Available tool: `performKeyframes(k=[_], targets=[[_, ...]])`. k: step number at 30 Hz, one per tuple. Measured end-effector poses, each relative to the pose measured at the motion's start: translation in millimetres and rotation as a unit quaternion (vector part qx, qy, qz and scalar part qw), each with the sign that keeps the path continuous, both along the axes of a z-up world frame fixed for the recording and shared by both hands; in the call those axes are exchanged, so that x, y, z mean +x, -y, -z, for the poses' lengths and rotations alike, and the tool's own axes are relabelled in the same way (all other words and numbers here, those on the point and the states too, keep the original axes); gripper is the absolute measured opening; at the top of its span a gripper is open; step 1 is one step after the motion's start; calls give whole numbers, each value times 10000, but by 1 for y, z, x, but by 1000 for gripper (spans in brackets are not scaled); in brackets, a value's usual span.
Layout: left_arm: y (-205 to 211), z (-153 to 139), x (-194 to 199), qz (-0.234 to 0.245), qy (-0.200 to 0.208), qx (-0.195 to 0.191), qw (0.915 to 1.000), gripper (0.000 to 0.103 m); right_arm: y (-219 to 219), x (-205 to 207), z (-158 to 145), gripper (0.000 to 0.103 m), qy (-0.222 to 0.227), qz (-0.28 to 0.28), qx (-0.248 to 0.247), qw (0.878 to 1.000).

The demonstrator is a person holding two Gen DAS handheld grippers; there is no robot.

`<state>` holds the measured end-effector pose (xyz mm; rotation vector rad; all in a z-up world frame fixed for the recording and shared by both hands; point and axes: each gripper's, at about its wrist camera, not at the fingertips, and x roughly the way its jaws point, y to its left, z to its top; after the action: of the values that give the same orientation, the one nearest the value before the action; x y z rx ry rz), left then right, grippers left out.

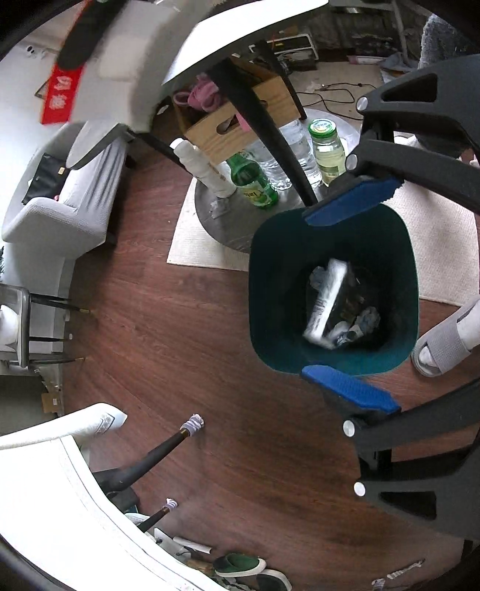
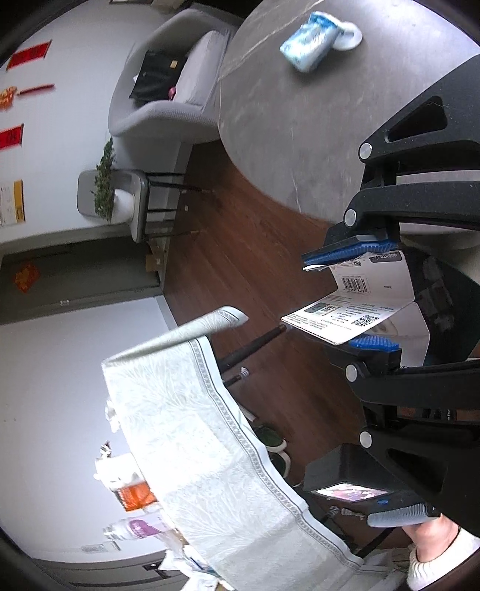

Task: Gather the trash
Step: 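Open both tools to drop the tissue pack and cardboard box into the bin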

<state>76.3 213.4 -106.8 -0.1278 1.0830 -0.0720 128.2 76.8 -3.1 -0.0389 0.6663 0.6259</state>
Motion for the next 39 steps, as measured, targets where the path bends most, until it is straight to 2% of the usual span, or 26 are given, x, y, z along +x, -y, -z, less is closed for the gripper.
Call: performKeyframes(k=[6, 14, 21, 39], targets=[[-19, -8, -5, -192, 144, -101, 9997, 81, -26, 3, 14, 35, -112, -144, -186, 9997], [-44, -33, -16, -409, 634, -215, 9969, 70, -57, 4, 33, 35, -278, -327, -450, 9981], [-58, -45, -20, -549, 817, -251, 9948, 61, -83, 6, 52, 35, -449, -446, -728, 9953], [-68, -77, -37, -602, 1303, -554, 9881, 39, -106, 9, 108, 35, -864, -625, -1500, 9829]])
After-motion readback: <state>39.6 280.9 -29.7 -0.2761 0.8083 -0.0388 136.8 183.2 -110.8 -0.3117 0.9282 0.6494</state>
